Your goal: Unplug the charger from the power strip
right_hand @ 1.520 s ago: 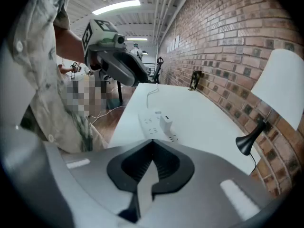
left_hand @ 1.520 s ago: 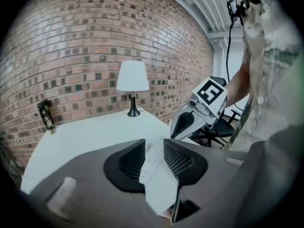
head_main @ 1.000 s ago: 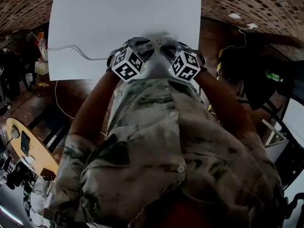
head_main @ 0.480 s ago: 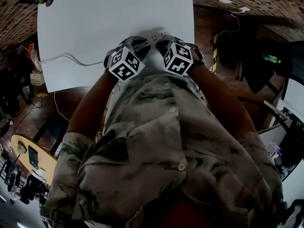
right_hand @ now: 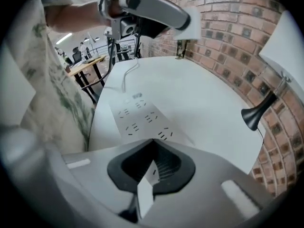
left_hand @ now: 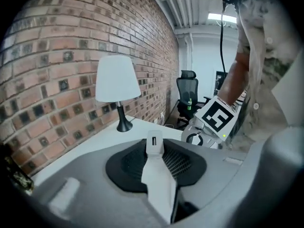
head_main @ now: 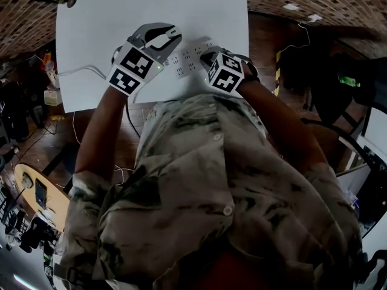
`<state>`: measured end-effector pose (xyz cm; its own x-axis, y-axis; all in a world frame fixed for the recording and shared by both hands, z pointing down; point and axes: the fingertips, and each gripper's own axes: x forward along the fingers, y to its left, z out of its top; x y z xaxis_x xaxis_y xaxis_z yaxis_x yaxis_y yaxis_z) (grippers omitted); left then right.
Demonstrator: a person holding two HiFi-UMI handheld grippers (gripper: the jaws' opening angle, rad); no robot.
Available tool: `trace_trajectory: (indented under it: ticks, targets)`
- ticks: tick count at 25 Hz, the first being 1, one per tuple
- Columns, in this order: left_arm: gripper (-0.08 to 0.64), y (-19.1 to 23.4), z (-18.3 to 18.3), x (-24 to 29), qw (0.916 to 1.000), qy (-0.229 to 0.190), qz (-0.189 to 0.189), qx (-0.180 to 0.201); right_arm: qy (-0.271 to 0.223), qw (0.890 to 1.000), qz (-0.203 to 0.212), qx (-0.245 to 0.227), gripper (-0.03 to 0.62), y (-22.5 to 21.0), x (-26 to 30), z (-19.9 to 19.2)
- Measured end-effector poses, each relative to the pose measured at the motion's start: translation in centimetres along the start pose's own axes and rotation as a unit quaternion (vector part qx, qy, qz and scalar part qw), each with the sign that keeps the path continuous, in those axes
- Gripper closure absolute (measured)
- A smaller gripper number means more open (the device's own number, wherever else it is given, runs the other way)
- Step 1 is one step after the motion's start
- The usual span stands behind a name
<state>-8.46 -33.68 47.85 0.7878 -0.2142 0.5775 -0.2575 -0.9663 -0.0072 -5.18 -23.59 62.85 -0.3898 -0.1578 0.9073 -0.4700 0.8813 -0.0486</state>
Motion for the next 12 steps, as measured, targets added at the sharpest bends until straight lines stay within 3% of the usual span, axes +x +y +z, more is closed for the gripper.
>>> trace_trajectory:
  ticks: [2,5,9,12]
  targets:
    - [0.456,1.0,0.1,-1.6,0.9996,-0.004,0.027,-0.011,-0.023,1.0,0.008,0.01,0.589,-0.3,-0.2,0.2]
    - [0.456,1.2,0.1,-4.2,0.9949,-0.024,0.08,-0.057,-0.055,0.998,-0.011,-0.012,0.589,-0.6,-1.0,-0.3]
    - [0.456,0.4,0.3,-7.9,0.9786,-0.044,0.169,-0.108,-0.132,0.991,-0.027,-0.023,0.589,-1.4,-5.1,-0.2]
    - [0.454,-2.6,0.3,-10.3,0.9645,-0.041,0.223,-0.135,-0.164,0.985,-0.023,-0.04,0.589,-0.5,-8.8,-1.7]
